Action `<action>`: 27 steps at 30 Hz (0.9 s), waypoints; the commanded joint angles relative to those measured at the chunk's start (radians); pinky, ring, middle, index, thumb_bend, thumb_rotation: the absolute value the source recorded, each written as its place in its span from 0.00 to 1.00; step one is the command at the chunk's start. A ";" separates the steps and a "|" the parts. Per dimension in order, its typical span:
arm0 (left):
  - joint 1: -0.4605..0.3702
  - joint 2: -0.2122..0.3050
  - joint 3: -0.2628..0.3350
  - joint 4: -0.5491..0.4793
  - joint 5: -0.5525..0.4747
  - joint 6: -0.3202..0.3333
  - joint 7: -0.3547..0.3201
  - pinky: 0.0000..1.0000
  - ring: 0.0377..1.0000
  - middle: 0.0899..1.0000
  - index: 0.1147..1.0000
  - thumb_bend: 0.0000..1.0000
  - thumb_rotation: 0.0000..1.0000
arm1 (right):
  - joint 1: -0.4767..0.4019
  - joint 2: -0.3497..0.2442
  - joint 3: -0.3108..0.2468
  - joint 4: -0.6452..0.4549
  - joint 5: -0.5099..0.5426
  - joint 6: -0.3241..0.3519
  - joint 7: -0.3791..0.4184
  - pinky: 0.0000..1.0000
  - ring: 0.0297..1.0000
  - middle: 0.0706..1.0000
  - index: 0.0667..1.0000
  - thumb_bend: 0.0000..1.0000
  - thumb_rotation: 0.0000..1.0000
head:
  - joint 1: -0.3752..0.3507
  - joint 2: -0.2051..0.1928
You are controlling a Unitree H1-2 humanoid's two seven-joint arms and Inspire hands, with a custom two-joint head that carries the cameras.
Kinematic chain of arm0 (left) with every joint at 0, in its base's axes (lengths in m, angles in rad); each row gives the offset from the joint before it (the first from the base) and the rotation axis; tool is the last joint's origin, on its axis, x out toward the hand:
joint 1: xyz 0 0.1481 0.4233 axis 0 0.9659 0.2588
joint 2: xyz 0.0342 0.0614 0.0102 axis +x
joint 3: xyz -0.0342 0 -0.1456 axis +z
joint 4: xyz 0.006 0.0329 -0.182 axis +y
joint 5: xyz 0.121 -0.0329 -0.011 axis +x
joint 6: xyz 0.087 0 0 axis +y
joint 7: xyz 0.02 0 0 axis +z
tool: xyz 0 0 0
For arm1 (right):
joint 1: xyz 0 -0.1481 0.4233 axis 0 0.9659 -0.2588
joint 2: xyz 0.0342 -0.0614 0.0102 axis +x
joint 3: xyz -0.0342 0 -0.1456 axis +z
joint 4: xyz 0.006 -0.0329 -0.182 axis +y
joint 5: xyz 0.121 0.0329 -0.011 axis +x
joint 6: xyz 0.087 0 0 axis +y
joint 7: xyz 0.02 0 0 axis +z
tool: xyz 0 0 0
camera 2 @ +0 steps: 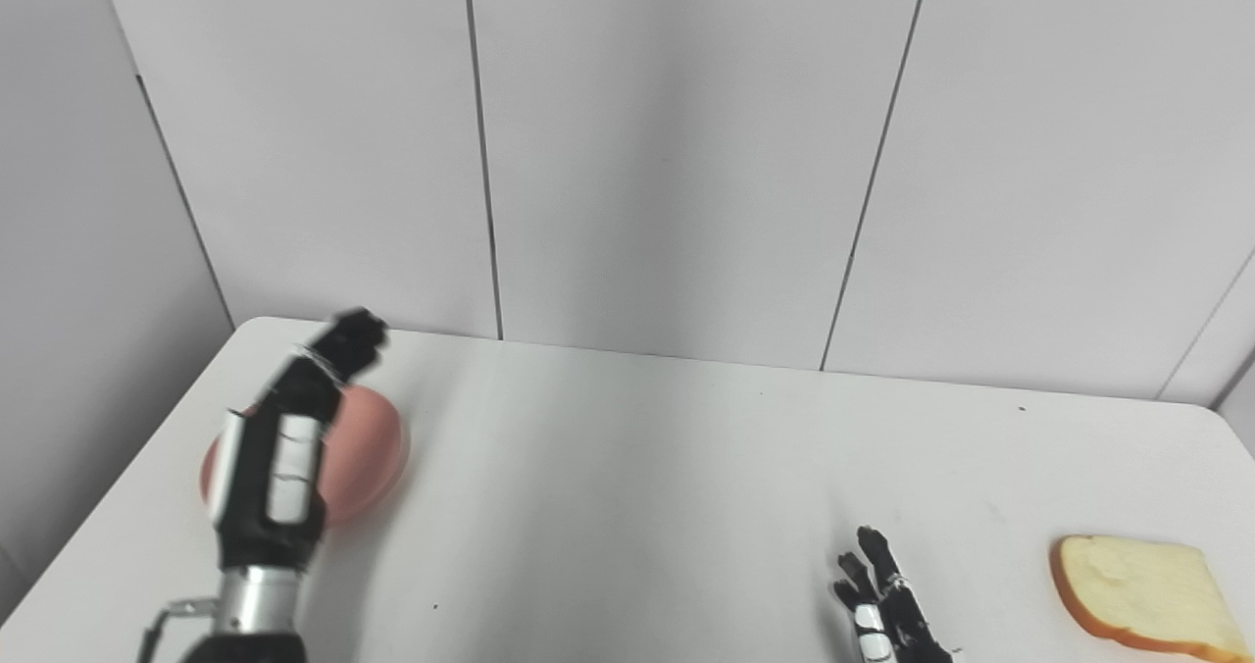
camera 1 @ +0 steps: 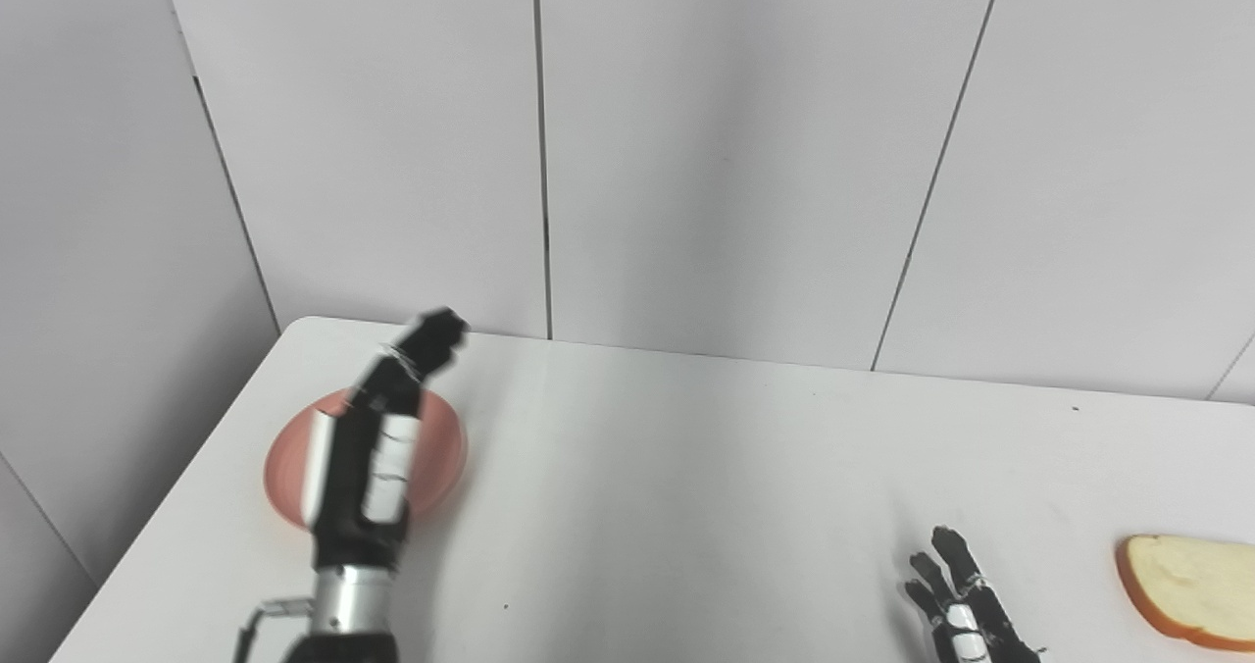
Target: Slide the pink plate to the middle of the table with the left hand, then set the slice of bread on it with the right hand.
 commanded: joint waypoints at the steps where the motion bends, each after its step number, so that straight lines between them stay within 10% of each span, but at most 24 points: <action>1: -0.059 0.031 0.029 -0.006 -0.051 0.020 -0.001 0.81 0.81 0.79 0.78 0.91 0.85 | 0.041 0.009 -0.002 0.008 -0.001 0.005 -0.004 0.92 0.92 0.95 0.89 0.72 0.74 | 0.016 0.011; 18: -0.215 0.296 0.215 0.207 -0.188 0.083 -0.032 0.83 0.84 0.81 0.78 0.90 0.84 | 0.027 0.013 0.003 -0.007 -0.015 0.021 -0.019 0.96 0.94 0.97 0.93 0.71 0.78 | 0.037 0.050; 27: -0.275 0.318 0.256 0.466 -0.269 0.041 -0.061 0.83 0.82 0.81 0.78 0.88 0.78 | 0.038 0.008 -0.006 -0.028 -0.004 0.038 -0.020 0.95 0.93 0.96 0.92 0.73 0.75 | 0.042 0.065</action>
